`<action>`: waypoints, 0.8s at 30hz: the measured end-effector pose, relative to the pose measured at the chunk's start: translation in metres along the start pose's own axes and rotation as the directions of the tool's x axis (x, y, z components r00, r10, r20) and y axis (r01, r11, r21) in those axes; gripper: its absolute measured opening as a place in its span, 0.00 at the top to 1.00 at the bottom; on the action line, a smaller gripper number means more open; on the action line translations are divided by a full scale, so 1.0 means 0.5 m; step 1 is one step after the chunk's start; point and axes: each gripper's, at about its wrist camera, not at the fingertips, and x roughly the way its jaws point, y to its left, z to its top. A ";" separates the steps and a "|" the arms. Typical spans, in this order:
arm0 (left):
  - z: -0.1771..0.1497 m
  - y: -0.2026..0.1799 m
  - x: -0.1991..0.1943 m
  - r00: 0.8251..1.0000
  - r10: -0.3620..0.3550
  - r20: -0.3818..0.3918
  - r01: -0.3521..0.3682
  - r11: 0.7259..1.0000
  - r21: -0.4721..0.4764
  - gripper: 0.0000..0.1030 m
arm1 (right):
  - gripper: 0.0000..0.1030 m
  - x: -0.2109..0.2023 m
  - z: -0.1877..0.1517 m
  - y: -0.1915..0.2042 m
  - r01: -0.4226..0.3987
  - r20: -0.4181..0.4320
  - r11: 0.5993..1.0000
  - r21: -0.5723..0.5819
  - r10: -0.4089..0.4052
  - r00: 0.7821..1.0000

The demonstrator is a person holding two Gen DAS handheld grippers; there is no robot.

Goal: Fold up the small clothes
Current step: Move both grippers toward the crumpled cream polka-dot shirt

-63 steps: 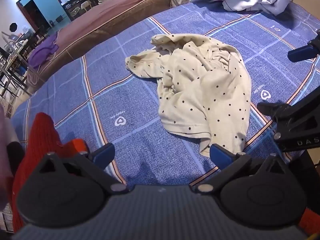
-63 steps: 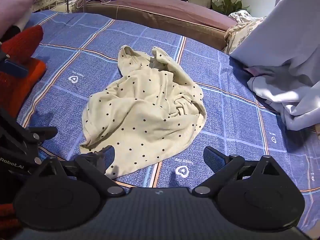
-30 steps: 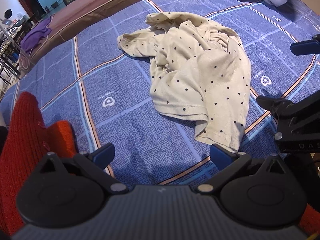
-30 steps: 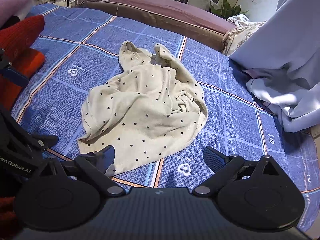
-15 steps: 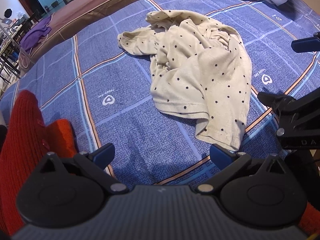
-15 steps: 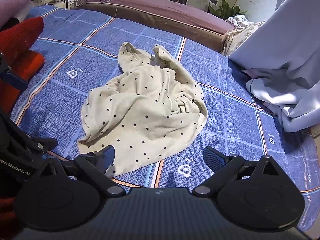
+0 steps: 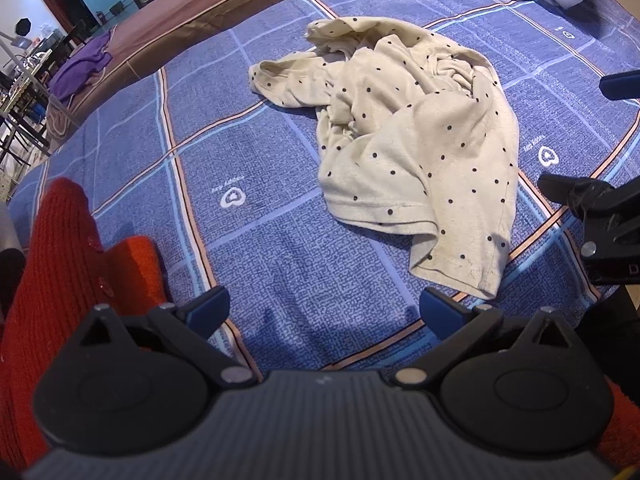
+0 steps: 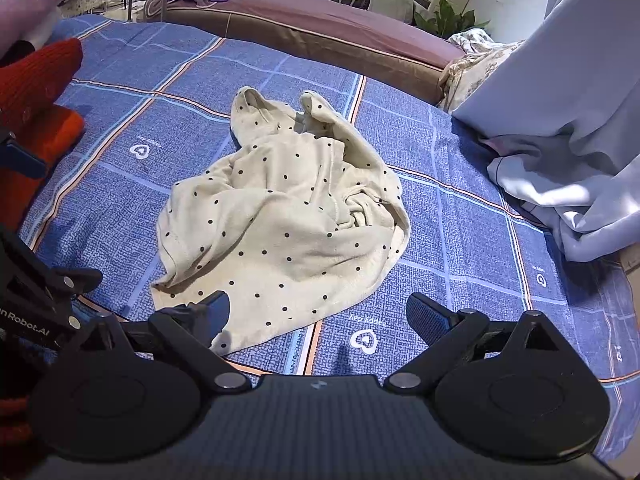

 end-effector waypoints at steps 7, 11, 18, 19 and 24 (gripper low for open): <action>0.000 -0.002 0.001 1.000 0.000 -0.002 0.000 1.000 0.008 0.00 | 0.00 -0.001 0.001 0.001 0.000 0.001 1.000 -0.002 0.000 1.000; 0.000 -0.006 0.001 1.000 0.000 0.000 0.000 1.000 0.016 0.00 | 0.00 -0.002 0.002 0.000 0.001 0.003 1.000 0.002 -0.001 1.000; -0.001 -0.005 0.003 1.000 -0.001 -0.004 0.001 1.000 0.015 0.00 | 0.00 0.001 0.001 0.000 -0.001 0.000 1.000 0.002 0.001 1.000; -0.001 -0.005 0.003 1.000 -0.001 -0.004 0.001 1.000 0.016 0.00 | 0.00 0.001 0.001 0.001 -0.002 0.001 1.000 0.001 0.002 1.000; -0.002 -0.006 0.004 1.000 -0.002 -0.006 0.002 1.000 0.015 0.00 | 0.00 0.002 0.000 0.002 -0.002 0.001 1.000 0.000 0.002 1.000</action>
